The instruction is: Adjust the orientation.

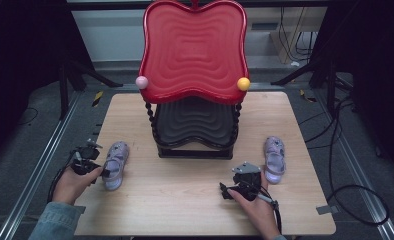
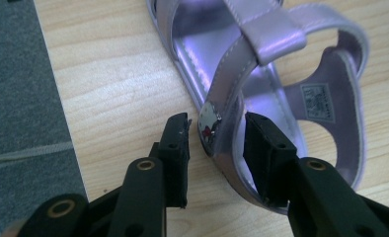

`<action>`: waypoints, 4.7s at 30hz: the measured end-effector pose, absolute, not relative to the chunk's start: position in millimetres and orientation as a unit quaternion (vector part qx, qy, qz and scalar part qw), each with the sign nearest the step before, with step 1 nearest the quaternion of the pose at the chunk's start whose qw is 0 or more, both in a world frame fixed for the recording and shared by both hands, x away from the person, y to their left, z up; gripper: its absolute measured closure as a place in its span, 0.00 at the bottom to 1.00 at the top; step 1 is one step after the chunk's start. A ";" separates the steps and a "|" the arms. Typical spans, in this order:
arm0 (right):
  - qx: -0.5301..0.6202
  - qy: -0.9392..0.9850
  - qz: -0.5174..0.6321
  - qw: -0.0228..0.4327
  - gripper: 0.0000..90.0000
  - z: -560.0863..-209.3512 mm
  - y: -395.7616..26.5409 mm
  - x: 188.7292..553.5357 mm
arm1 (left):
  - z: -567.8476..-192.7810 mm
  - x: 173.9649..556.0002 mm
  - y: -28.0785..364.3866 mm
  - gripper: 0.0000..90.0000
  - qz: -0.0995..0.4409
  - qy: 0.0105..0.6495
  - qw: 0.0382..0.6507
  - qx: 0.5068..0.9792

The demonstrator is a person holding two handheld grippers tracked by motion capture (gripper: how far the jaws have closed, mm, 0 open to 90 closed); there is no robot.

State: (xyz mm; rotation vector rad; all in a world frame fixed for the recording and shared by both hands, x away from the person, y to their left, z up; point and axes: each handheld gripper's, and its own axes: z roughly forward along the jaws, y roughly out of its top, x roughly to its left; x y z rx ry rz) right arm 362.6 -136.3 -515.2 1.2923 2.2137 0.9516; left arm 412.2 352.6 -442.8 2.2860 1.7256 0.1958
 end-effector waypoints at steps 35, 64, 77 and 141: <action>0.462 0.793 0.341 0.203 0.02 -515.2 -136.3 362.7 | -395.7 363.1 268.1 0.92 0.094 0.441 0.182 0.874; 0.461 0.794 0.341 0.202 0.02 -515.1 -136.9 362.2 | -443.4 378.9 182.9 0.89 0.053 0.330 0.122 0.935; 0.461 0.794 0.340 0.202 0.02 -515.1 -136.9 362.2 | -396.7 353.4 187.8 0.48 0.118 0.332 0.170 0.920; 0.461 0.794 0.341 0.202 0.02 -515.1 -136.8 362.1 | -413.5 360.9 190.6 0.96 -0.046 0.333 0.341 0.878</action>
